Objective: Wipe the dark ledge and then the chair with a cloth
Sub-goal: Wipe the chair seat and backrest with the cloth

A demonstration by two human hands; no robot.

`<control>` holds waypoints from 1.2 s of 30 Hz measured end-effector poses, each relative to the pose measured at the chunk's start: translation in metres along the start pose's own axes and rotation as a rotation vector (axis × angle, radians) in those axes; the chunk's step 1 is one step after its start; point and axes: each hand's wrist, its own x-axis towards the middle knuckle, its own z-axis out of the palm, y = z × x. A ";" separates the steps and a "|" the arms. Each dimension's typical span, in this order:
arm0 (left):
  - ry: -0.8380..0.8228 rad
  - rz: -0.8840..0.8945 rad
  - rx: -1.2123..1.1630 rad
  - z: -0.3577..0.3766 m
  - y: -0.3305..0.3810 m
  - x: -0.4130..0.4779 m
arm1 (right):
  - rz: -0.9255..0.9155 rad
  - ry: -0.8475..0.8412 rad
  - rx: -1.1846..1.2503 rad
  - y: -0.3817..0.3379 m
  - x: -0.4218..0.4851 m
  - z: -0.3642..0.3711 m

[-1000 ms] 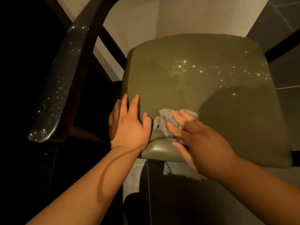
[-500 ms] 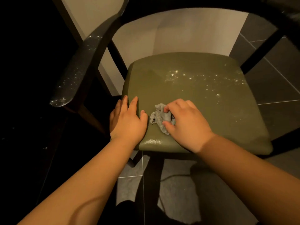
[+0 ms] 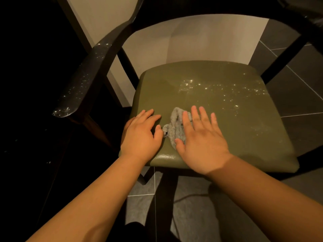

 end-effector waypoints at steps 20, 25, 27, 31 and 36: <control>0.005 -0.024 -0.034 -0.002 -0.001 0.003 | -0.084 -0.011 0.296 0.031 0.007 -0.004; -0.011 -0.019 -0.030 -0.001 -0.001 0.002 | -0.104 -0.035 0.359 -0.002 -0.007 -0.007; -0.017 -0.017 -0.021 -0.001 -0.002 0.002 | -0.073 -0.013 0.388 0.004 -0.003 -0.009; -0.017 -0.023 -0.022 -0.001 -0.003 0.003 | -0.018 0.029 0.354 0.002 0.007 -0.009; -0.016 -0.016 -0.052 -0.002 -0.004 0.003 | -0.063 0.073 0.428 0.001 0.019 -0.004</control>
